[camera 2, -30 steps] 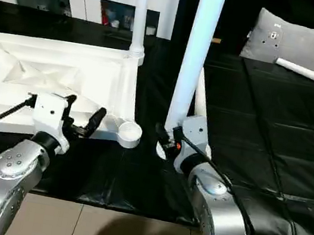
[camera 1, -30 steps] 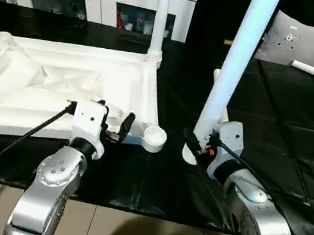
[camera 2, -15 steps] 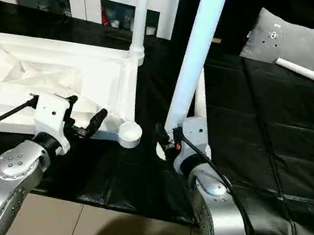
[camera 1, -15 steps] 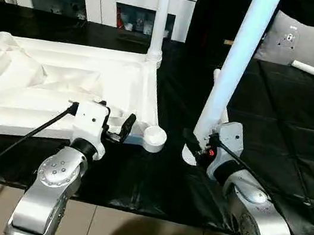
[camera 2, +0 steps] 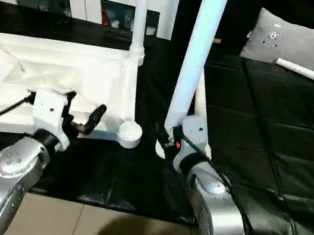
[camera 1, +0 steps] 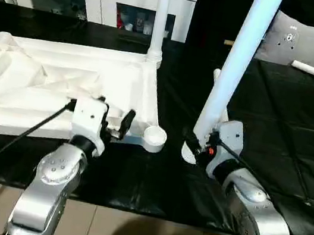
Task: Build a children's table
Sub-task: Move to table
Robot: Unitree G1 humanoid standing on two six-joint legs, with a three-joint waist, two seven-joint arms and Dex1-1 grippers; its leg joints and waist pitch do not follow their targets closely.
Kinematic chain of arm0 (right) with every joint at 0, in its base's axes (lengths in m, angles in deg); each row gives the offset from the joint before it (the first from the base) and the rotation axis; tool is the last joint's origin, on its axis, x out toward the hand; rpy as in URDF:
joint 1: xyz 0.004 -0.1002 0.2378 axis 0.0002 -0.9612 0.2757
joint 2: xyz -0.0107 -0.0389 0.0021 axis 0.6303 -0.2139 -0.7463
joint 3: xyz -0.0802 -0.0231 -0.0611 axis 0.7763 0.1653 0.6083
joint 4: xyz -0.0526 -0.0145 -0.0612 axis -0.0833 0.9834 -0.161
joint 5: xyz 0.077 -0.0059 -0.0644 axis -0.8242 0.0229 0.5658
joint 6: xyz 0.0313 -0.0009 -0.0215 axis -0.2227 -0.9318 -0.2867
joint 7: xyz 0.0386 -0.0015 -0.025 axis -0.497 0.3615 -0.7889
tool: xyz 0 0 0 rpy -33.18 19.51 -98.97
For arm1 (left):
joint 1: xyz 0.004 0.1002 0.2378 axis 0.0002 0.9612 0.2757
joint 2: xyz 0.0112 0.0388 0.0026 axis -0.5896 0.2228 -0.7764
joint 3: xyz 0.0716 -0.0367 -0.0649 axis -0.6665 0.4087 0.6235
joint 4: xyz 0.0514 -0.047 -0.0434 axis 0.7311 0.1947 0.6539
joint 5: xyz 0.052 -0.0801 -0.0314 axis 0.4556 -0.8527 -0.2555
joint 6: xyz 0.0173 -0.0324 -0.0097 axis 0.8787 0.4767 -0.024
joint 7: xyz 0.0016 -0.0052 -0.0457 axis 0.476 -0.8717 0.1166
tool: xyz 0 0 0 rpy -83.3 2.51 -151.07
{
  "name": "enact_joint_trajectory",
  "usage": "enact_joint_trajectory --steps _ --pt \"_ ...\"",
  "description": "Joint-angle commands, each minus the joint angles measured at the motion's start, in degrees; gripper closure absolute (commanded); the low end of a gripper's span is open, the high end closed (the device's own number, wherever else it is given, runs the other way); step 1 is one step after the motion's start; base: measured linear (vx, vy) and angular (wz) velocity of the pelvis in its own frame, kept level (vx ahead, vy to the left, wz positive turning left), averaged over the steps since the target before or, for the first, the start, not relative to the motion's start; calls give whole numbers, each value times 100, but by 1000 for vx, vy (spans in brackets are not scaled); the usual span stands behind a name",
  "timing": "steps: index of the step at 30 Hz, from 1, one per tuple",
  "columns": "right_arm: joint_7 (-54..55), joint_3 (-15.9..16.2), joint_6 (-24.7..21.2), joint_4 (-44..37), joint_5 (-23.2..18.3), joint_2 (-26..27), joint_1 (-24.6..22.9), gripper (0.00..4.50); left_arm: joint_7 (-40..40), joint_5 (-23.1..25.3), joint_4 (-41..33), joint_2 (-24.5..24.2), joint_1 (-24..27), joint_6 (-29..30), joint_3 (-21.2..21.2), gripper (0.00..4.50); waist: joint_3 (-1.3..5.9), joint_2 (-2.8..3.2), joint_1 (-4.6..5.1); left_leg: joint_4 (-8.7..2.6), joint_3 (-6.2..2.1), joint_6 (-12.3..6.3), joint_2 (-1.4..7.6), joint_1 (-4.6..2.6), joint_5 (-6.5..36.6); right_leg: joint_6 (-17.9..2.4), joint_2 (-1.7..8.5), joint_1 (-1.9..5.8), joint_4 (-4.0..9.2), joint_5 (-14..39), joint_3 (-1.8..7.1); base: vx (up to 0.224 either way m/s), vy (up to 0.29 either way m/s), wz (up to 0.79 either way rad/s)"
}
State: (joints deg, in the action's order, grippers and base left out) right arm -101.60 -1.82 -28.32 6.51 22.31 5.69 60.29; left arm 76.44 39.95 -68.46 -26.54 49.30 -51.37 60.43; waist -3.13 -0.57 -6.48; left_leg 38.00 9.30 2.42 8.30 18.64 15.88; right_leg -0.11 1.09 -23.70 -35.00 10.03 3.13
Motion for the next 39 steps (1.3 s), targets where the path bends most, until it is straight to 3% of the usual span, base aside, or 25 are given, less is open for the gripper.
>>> enact_joint_trajectory --steps 1,2,3,4,5,6,7,8,9,10,11,13,14,15,17,21,22,24,26,28,31,33,34,38,39 --pt "21 -75 83 -40 11 12 86 261 46 12 38 -23 -35 12 93 33 265 -214 -206 310 -590 -272 93 693 411 -1505 1449 865 739 2606 1084 -17 157 -51" --pt "26 -61 106 -25 43 -3 90 261 76 29 45 -15 -48 -8 108 33 285 -4 -180 281 -746 -217 216 614 115 -1706 1479 666 777 2281 926 -17 157 -51" --pt "29 -62 107 -14 41 5 88 261 87 32 47 -13 -55 -10 117 33 254 79 -46 -131 -724 -265 200 436 66 -1673 969 376 725 2222 493 -37 188 -22" --pt "37 -60 109 -7 41 17 87 261 88 32 48 -17 -59 -14 127 33 224 250 153 -674 -659 -355 235 303 589 -1343 276 165 401 2165 -3 -16 231 -2" --pt "45 -57 106 -9 45 40 86 261 82 32 50 -28 -58 -15 137 33 337 350 346 -783 -806 -323 400 70 1156 -960 102 37 51 1257 -282 -16 231 -2" --pt "52 -54 104 -9 45 56 86 261 76 33 54 -38 -58 -12 142 33 317 387 361 -849 -850 -217 424 105 1347 -834 119 60 -66 856 -351 -9 247 5" --pt "61 -47 106 -6 47 69 87 261 71 45 63 -52 -58 -11 142 33 312 410 395 -885 -909 138 422 160 1564 -597 198 164 -57 227 -411 -51 199 7" --pt "62 -47 106 -5 47 69 87 261 71 46 63 -52 -58 -11 142 33 303 360 408 -856 -864 212 393 154 1623 -551 265 182 28 49 -434 -51 199 7" --pt "69 -41 111 -1 45 72 87 261 69 51 74 -57 -62 -12 144 33 297 317 427 -829 -800 369 288 173 1678 -500 394 247 135 -31 -402 -51 139 7" --pt "75 -34 125 14 48 81 80 261 69 59 94 -67 -66 -5 157 33 259 279 440 -852 -725 521 230 192 2179 -401 471 271 271 417 -373 -44 80 5" --pt "72 -37 134 25 51 84 76 261 75 65 102 -70 -70 12 161 33 229 276 426 -884 -708 601 203 172 2807 -284 546 264 370 1234 -367 -44 80 5" --pt "56 -52 144 45 56 88 73 261 95 94 111 -79 -83 51 154 33 207 189 451 -856 -660 585 184 145 3238 -158 615 216 502 2121 -356 0 0 0" --pt "50 -57 149 54 63 95 73 261 99 106 117 -82 -90 61 152 33 199 177 455 -852 -636 553 177 129 3277 -137 622 193 528 2323 -356 0 0 0" --pt "47 -57 151 60 65 96 72 261 105 111 117 -82 -90 69 153 33 196 148 474 -851 -608 479 168 151 3192 -96 678 224 577 2663 -358 0 0 0" --pt "17 -36 154 90 70 89 78 261 137 141 110 -77 -80 120 167 33 235 86 477 -833 -550 289 168 227 2460 -151 752 282 585 2546 -304 -4 -58 -1" --pt "-18 -21 153 116 22 105 90 261 160 161 72 -81 -21 146 183 33 269 3 440 -813 -459 55 177 271 1554 -313 738 319 562 2211 -274 6 -75 2" --pt "-51 -22 141 137 -35 135 96 261 167 173 32 -97 29 158 198 33 293 2 420 -808 -438 -67 183 283 1206 -416 728 339 529 1866 -271 38 -78 5" --pt "-93 -46 130 161 -128 189 97 261 159 171 10 -114 52 158 216 33 289 15 418 -808 -396 -148 208 295 1372 -537 696 282 544 2053 -289 40 -74 4" --pt "-136 -32 151 198 -153 204 106 261 146 181 -11 -148 72 157 232 33 364 15 402 -784 -383 -111 216 333 998 -650 680 315 470 1513 -292 53 -62 -1" --pt "-115 -75 150 227 -195 243 102 261 142 180 -43 -168 84 172 242 33 388 29 362 -731 -350 -290 214 362 162 -884 647 351 375 402 -302 55 -58 -3" --pt "-125 -76 166 240 -194 236 107 261 132 189 -71 -190 82 165 261 33 401 45 314 -682 -305 -347 225 342 -299 -1089 610 358 325 -82 -333 18 -18 -1" --pt "-151 -74 189 239 -193 230 114 261 102 190 -85 -187 78 155 254 33 387 45 309 -685 -284 -345 237 344 -244 -1145 607 351 330 -47 -335 0 0 0" --pt "-167 -82 207 237 -205 239 117 261 84 184 -86 -187 78 149 248 33 363 70 303 -711 -281 -302 253 338 1 -1143 613 340 345 213 -331 0 0 0" --pt "-218 -233 359 198 -346 266 172 261 -180 159 28 -317 23 84 94 33 321 86 293 -781 -285 -50 285 301 894 -913 612 290 433 1282 -322 0 0 0" --pt "-217 -264 373 201 -371 267 189 261 -263 124 61 -354 -2 79 74 33 321 86 293 -781 -285 -50 285 301 894 -913 612 290 433 1282 -322 0 0 0"
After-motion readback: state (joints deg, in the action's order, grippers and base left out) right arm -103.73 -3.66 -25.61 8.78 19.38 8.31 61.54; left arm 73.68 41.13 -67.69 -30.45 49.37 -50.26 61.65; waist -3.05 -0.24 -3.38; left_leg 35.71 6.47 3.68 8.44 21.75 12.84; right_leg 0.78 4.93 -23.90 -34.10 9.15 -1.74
